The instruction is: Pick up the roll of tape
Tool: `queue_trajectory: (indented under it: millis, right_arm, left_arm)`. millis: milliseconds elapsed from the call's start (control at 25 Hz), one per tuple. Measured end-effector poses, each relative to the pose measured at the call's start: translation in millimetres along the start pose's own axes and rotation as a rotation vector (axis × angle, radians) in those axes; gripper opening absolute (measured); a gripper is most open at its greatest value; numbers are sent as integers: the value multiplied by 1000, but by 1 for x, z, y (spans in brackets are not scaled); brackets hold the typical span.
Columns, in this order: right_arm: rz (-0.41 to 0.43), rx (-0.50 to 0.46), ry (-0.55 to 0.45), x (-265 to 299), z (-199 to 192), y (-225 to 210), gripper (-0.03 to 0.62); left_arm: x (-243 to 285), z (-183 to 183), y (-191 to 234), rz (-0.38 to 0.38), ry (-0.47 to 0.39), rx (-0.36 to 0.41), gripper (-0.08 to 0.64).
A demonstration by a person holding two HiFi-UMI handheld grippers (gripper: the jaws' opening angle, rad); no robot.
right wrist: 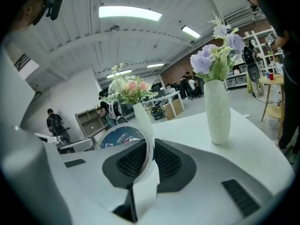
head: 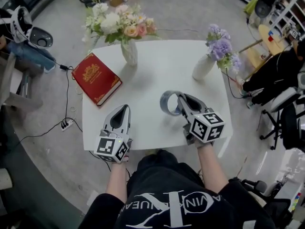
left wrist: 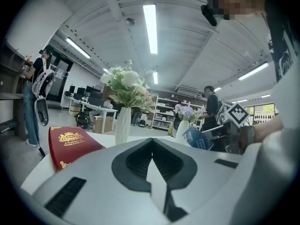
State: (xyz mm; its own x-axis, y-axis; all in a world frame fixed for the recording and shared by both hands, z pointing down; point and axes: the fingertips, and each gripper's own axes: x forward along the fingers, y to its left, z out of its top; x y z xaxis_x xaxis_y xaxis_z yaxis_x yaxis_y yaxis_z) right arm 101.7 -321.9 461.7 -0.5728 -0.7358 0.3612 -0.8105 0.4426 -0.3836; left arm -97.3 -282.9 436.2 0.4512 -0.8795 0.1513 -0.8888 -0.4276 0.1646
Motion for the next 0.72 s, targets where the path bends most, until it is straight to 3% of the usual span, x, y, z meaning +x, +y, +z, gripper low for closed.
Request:
queue_trajectory:
  millis: [720]
  right_arm:
    - [64, -47, -161, -17, 60, 22, 64]
  left_arm:
    - [-1, 57, -1, -7, -108, 65, 2]
